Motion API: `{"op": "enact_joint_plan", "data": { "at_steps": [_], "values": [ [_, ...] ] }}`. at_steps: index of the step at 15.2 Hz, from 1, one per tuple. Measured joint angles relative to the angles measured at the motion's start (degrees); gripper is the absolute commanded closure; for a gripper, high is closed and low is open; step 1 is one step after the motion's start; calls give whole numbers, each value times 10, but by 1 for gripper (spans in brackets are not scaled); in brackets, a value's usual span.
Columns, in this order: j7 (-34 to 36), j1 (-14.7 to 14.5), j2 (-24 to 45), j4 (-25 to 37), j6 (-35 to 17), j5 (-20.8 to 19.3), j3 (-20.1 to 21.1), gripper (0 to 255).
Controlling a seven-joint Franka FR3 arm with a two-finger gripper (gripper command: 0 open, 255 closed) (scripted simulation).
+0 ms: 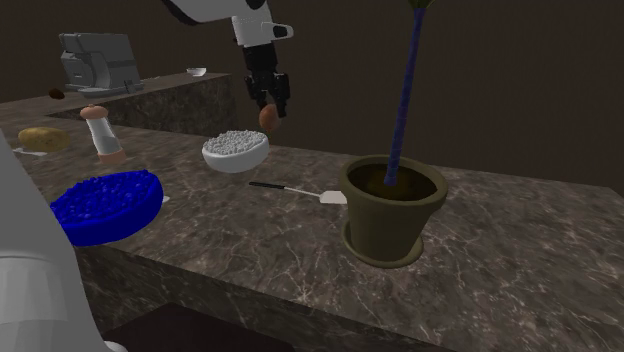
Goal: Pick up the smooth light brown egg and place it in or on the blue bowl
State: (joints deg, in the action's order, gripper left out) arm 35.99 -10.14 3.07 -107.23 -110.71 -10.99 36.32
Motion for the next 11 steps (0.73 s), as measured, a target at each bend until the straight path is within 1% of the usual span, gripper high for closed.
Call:
{"op": "enact_joint_plan", "data": {
  "at_steps": [4, 7, 11],
  "values": [
    [7, -10, -66, -57, -4, 42, 12, 255],
    [17, -25, -116, -104, -8, 75, 20, 255],
    [28, -51, -180, -147, 1, 119, 28, 255]
  ]
}}
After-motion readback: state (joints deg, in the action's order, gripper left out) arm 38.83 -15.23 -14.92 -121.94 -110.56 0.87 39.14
